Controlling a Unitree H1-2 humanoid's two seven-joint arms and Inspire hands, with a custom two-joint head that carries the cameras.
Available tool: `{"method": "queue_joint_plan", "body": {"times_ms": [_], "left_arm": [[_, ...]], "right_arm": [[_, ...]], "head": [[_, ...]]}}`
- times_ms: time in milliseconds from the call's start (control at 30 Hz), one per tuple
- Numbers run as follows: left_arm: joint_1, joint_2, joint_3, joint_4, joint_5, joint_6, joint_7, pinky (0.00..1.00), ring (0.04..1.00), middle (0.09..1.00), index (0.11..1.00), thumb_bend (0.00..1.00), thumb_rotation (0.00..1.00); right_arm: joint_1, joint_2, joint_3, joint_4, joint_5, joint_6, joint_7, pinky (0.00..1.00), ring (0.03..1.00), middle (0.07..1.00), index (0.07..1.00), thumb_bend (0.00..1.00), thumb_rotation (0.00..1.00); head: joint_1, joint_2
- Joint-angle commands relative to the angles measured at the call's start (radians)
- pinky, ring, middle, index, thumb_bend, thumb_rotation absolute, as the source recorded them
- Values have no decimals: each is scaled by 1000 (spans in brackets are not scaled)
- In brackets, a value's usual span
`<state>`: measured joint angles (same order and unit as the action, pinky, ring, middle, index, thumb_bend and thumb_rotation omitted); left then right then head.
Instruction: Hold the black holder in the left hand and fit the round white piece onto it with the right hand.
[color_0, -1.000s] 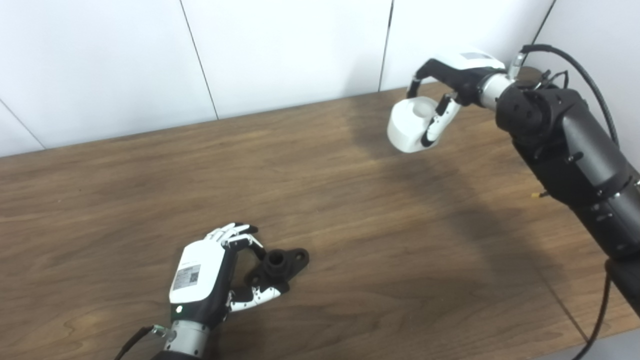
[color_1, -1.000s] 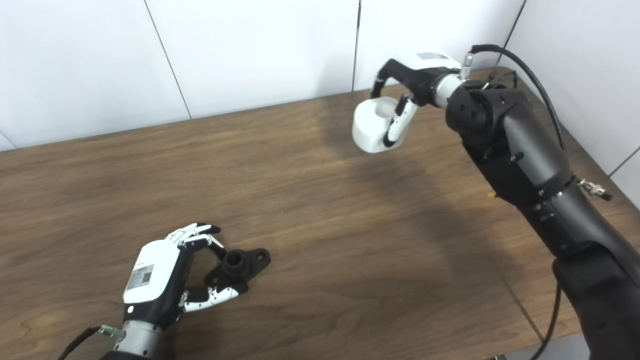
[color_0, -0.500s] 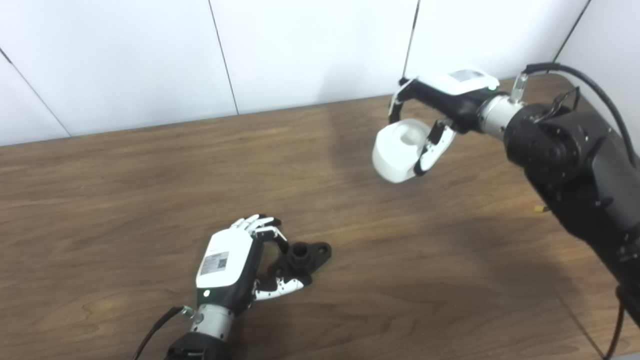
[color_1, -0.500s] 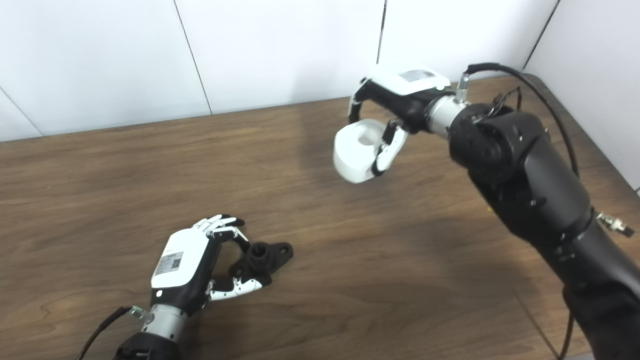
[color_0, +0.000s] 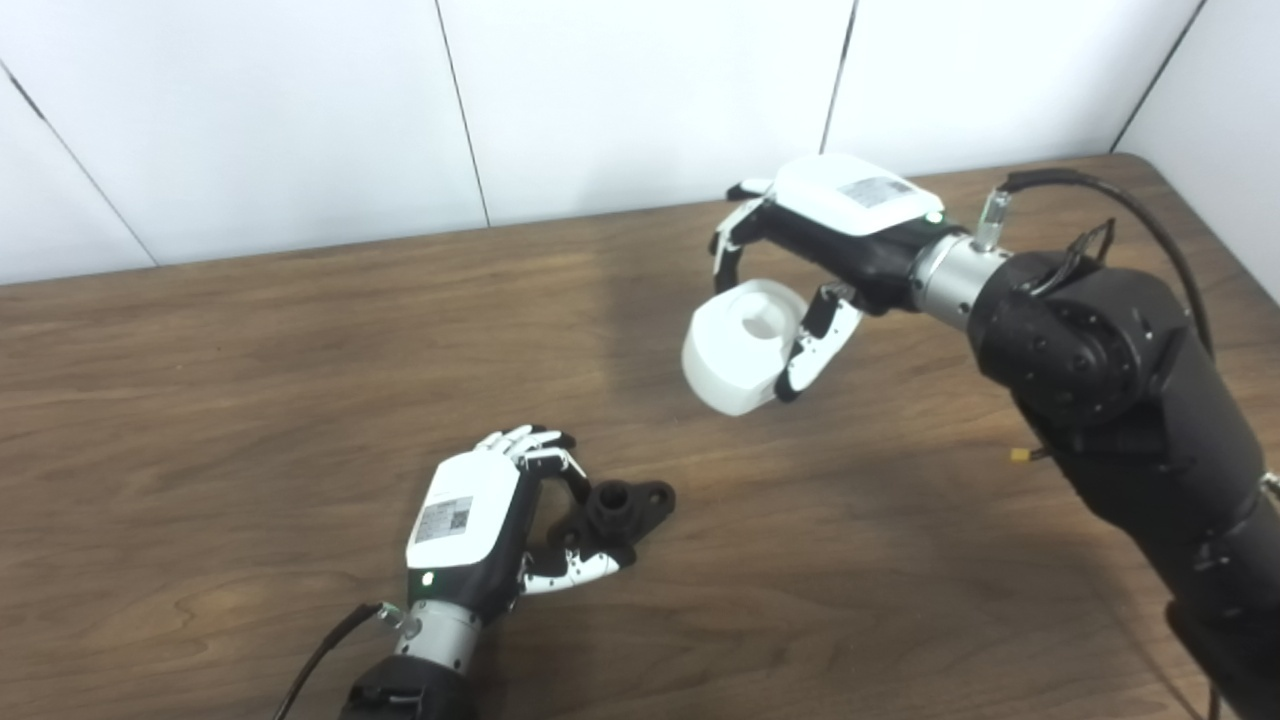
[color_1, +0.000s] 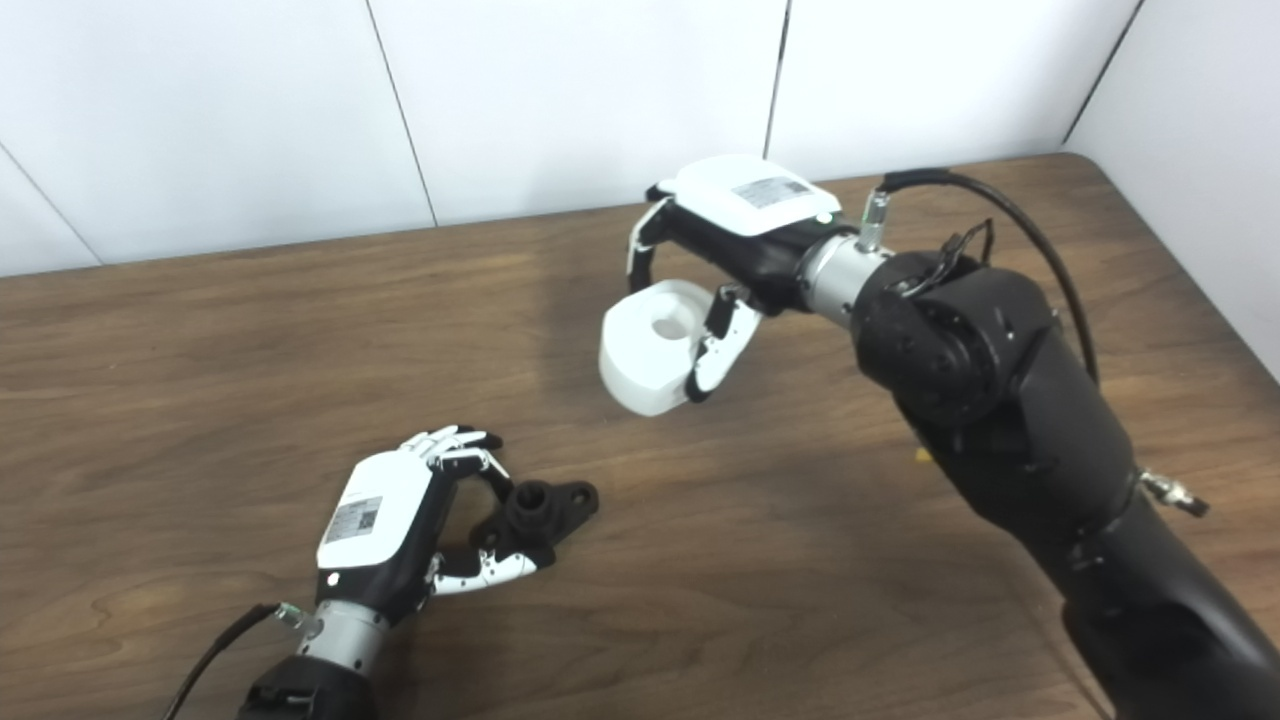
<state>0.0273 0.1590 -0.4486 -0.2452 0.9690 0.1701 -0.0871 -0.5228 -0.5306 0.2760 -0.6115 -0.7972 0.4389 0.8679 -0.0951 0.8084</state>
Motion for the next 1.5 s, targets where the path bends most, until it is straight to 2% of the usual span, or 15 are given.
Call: {"method": "queue_joint_plan", "body": {"times_ms": [0,233,433,800,900,1467], "left_arm": [[25,5,-21,61,0,11,-49,852,860,793,486,522,49],[21,-2,-25,62,4,24,-57,859,868,796,486,522,49],[17,-6,-29,71,10,26,-53,859,866,796,486,522,50],[8,-7,-39,90,19,26,-53,868,870,797,486,523,50],[4,-7,-39,92,16,24,-53,863,870,797,486,522,50],[-2,-11,-54,82,35,46,-69,862,865,802,487,523,50]], "right_arm": [[-26,8,-9,-36,-7,-13,-14,815,943,790,483,525,135],[-10,48,21,-48,-23,-38,-4,829,955,795,483,525,134],[-10,71,63,-36,-43,-89,-2,838,946,794,483,525,134],[25,103,90,-19,-53,-138,-6,840,941,798,483,525,135],[32,110,91,-13,-56,-144,-4,827,940,799,484,525,136],[34,139,85,-10,-30,-153,18,840,945,803,483,525,134]], "head": [[3,0],[16,5],[27,9],[62,12],[87,20],[105,36]]}}
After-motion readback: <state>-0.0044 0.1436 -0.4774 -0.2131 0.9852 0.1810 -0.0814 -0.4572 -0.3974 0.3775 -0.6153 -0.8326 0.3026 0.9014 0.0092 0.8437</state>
